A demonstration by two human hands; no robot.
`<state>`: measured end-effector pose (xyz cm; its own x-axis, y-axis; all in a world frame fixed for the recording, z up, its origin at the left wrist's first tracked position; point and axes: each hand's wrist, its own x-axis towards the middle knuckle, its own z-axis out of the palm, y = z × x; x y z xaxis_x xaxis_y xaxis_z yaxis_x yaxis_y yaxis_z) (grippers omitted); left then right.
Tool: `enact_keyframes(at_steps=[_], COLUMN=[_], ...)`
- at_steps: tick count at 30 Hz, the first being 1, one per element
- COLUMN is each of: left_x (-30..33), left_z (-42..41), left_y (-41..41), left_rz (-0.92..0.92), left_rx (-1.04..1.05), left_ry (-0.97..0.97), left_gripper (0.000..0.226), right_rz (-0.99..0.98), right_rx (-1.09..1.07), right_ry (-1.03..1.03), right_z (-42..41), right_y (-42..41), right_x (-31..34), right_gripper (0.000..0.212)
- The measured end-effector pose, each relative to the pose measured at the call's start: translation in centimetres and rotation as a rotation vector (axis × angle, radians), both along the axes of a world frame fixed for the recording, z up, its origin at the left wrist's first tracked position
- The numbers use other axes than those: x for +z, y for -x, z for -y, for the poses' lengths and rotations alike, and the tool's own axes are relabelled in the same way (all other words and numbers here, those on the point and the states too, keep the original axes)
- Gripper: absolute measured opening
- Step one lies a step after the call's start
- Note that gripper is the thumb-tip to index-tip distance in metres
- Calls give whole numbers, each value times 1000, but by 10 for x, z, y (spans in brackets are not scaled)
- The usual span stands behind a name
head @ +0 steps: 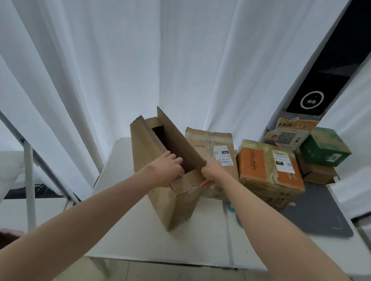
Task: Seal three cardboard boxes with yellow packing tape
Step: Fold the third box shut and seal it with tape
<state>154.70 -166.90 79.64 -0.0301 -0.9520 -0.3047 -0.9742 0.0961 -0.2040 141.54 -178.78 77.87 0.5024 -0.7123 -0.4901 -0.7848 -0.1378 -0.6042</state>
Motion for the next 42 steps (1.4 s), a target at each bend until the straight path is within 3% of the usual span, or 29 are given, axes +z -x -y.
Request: enact_keyframes(at_steps=[3,8,19,23,25,29,31,35,37,40,42], left_x=[5,12,-3,-2,-3,-7,-12,-21,-24,-26,-26], left_z=[15,37,73,84,90,93,94,92,91,92,95], left_y=[21,41,83,91,93,97,102,113,113,112,117], left_rz=[-8,-187,-408,-444,-463,-502,-532,-571,-568,-634,-675], left_rx=[-26,62,265,284,311,361,388,415,436,466,450], left_ry=[-67,-181,-117,-39,-35,-13,-9,13,-4,0,28], left_gripper=[43,67,29,29,20,26,24,25,20,26,37], right_rz=[-34,-55,107,195,217,209,179,105,156,350,408], right_rx=[33,4,-63,-15,30,15,-23,18,12,-155,-309], right_ry=[27,35,176,186,128,128,120,144,130,62,42], right_z=[12,36,91,98,101,102,102,100,100,98,99], right_y=[19,38,69,82,89,97,98,103,110,127,139], right_x=[6,3,0,4,1,-8,-14,-29,-35,-34,-43], right_gripper=[25,32,33,35,45,82,87,73,69,44,39])
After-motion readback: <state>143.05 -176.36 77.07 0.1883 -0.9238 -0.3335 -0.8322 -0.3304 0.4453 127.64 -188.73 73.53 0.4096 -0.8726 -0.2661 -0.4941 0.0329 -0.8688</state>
